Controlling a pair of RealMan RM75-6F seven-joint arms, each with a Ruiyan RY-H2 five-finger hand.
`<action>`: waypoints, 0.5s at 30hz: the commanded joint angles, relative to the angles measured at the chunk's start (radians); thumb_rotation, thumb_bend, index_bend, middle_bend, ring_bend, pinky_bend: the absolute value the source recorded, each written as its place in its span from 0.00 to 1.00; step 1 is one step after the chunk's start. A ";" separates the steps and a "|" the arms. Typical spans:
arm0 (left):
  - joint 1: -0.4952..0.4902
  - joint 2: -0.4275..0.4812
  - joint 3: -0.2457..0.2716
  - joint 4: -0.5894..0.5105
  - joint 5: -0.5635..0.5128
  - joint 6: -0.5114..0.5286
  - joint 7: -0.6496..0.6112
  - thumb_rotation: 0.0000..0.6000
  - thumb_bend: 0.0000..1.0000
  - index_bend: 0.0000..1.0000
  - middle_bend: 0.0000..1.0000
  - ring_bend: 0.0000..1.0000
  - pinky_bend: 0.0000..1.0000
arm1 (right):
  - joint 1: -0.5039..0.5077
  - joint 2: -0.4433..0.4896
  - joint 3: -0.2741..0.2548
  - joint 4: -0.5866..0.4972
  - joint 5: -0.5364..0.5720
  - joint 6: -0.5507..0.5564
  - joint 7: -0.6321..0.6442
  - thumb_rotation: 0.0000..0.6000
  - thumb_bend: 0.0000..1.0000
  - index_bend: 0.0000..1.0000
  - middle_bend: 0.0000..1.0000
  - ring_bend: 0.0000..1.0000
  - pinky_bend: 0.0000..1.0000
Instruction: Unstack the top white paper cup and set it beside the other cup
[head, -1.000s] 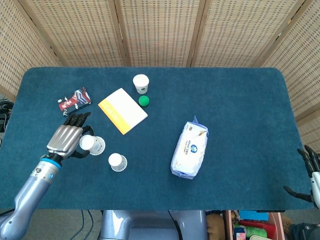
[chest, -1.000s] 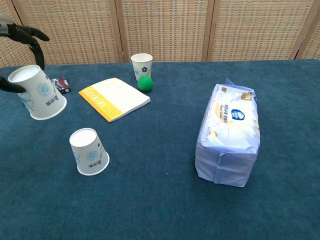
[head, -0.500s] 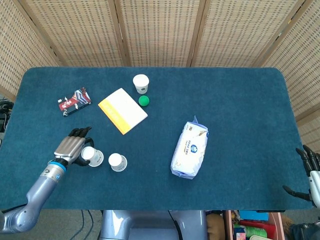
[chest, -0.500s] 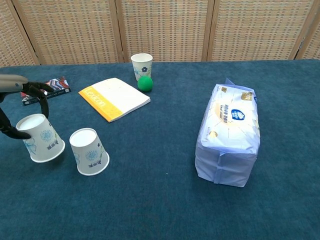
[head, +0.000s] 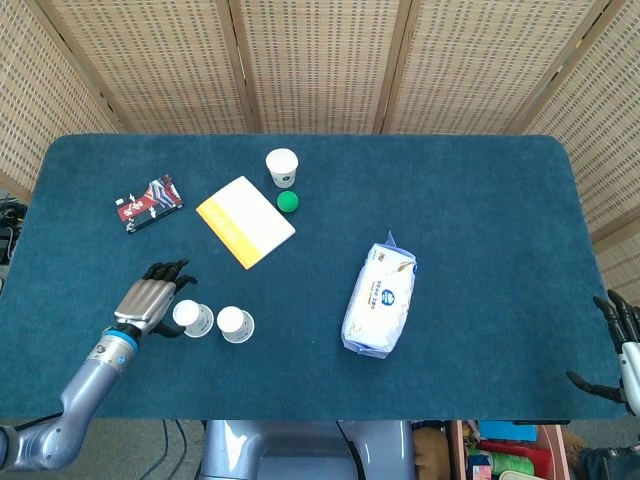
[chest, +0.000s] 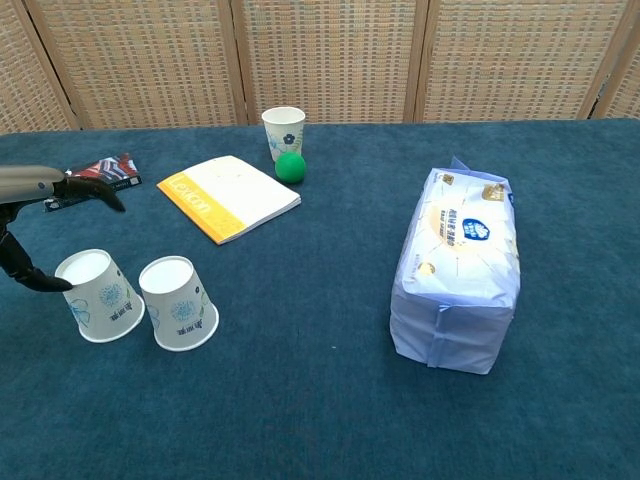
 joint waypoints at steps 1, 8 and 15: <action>0.026 0.032 -0.007 -0.035 0.061 0.035 -0.038 1.00 0.24 0.00 0.00 0.00 0.00 | 0.000 0.000 -0.001 -0.001 -0.002 0.001 -0.001 1.00 0.00 0.00 0.00 0.00 0.00; 0.196 0.080 0.023 -0.046 0.396 0.324 -0.142 1.00 0.24 0.00 0.00 0.00 0.00 | -0.003 0.000 -0.001 -0.006 -0.005 0.009 -0.005 1.00 0.00 0.00 0.00 0.00 0.00; 0.371 0.076 0.090 0.033 0.516 0.546 -0.147 1.00 0.24 0.00 0.00 0.00 0.00 | -0.007 0.003 -0.001 -0.009 -0.012 0.020 0.001 1.00 0.00 0.00 0.00 0.00 0.00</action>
